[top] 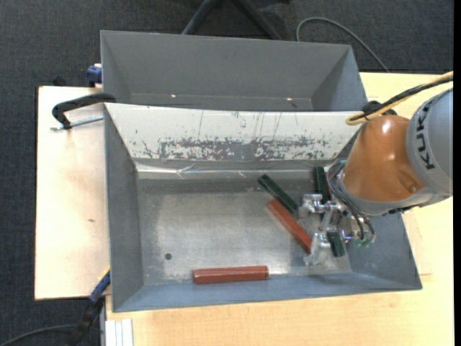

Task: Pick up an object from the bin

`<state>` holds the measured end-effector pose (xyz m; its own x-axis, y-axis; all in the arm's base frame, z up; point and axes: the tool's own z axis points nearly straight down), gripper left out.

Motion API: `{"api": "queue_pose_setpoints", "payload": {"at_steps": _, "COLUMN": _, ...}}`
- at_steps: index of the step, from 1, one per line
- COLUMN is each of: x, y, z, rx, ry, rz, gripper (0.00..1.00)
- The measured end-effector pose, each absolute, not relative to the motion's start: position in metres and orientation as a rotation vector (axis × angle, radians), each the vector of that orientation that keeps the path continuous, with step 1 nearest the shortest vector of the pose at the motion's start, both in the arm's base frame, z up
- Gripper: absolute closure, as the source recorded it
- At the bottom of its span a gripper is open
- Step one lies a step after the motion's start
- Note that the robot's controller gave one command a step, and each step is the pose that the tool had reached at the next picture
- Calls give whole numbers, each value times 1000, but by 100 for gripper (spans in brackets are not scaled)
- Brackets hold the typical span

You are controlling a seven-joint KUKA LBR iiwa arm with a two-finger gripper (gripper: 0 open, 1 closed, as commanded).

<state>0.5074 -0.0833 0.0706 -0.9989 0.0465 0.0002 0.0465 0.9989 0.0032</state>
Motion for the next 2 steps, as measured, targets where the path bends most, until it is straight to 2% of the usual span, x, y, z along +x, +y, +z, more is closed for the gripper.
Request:
{"api": "queue_pose_setpoints", "payload": {"at_steps": 1, "x": 507, "y": -85, "z": 71, "rx": -74, "ry": -3141, "rz": -2, "gripper": 100}}
{"api": "queue_pose_setpoints", "payload": {"at_steps": 2, "x": 561, "y": -78, "z": 201, "rx": -61, "ry": -3158, "rz": 1, "gripper": 100}}
